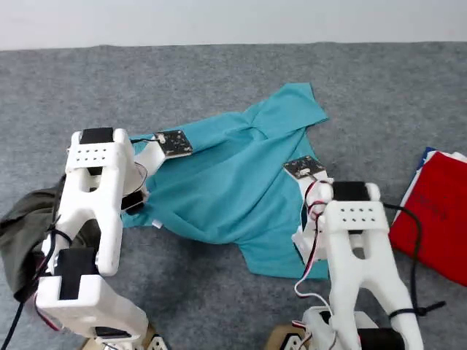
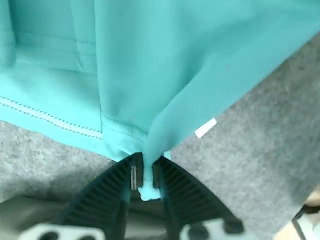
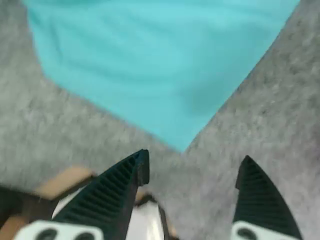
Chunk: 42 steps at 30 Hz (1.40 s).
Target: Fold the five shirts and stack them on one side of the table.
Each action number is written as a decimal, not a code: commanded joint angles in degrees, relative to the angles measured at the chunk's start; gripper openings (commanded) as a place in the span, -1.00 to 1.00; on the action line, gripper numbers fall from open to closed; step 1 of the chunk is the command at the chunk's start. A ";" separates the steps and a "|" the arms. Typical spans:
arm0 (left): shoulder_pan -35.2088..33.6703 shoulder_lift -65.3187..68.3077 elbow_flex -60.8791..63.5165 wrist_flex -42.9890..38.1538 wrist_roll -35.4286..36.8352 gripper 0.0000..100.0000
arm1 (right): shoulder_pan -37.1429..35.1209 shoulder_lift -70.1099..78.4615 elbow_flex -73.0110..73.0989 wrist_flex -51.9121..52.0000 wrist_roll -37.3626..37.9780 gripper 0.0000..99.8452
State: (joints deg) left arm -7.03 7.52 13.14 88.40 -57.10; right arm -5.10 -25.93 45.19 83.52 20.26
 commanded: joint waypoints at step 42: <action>0.53 -0.97 -8.31 0.35 7.47 -0.99 | -5.23 11.91 -12.66 -6.73 2.99 -0.98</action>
State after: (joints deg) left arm -6.86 7.52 8.92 85.93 -50.42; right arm -9.85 -6.07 33.67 74.64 22.64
